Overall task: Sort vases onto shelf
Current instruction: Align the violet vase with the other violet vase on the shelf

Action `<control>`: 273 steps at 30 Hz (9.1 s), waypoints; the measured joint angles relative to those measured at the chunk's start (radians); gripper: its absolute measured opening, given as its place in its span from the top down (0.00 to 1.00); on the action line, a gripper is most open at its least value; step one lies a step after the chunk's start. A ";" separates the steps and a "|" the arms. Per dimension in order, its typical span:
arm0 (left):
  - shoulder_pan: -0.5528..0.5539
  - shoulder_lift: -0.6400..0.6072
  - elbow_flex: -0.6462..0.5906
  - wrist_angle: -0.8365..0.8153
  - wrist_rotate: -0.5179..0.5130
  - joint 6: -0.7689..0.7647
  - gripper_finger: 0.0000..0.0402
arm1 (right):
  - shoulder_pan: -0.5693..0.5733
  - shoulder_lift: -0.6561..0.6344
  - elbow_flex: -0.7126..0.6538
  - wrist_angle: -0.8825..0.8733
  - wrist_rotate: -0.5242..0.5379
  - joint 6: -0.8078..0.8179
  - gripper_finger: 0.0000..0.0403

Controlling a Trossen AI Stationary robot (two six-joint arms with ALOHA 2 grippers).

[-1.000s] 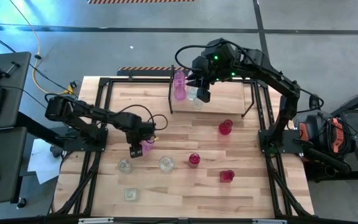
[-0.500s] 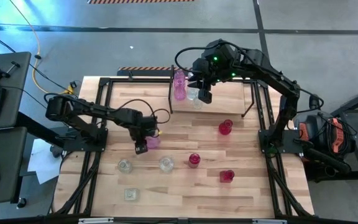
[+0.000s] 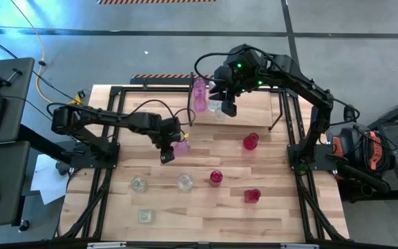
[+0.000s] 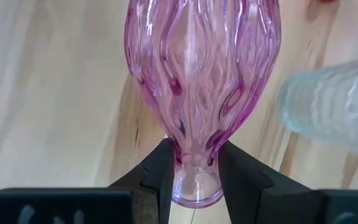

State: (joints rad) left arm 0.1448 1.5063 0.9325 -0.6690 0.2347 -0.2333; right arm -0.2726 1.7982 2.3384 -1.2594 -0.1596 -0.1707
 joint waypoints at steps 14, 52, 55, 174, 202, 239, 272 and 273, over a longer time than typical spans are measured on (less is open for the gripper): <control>0.033 0.000 0.026 -0.183 0.024 0.016 0.76 | -0.003 0.003 -0.310 0.174 -0.218 0.121 0.79; 0.050 -0.508 -0.267 0.089 0.067 -0.316 0.76 | 0.084 0.001 -0.919 1.183 -0.223 0.848 0.99; 0.050 -0.483 -0.267 0.130 0.123 -0.315 0.76 | 0.090 0.001 -0.943 1.182 -0.206 0.852 1.00; -0.029 -0.616 -0.298 -0.430 -0.042 -0.858 0.59 | 0.036 0.001 -1.023 1.189 -0.485 0.692 1.00; -0.342 -0.580 -0.294 -0.482 -0.014 -0.390 0.65 | 0.019 0.001 -1.023 1.168 -0.555 0.667 1.00; -0.514 -0.325 -0.331 -0.453 -0.301 -0.365 0.76 | 0.020 -0.013 -1.023 1.121 -0.558 0.651 1.00; -0.265 -0.326 -0.331 -0.217 -0.167 -0.335 0.76 | 0.029 -0.013 -1.023 1.118 -0.574 0.635 1.00; -0.250 -0.326 -0.331 -0.206 -0.149 -0.334 0.76 | 0.029 -0.013 -1.023 1.118 -0.575 0.634 1.00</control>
State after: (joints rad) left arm -0.1048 1.1801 0.6014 -0.8750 0.0860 -0.5677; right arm -0.2432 1.7855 1.3155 -0.1413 -0.7341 0.4629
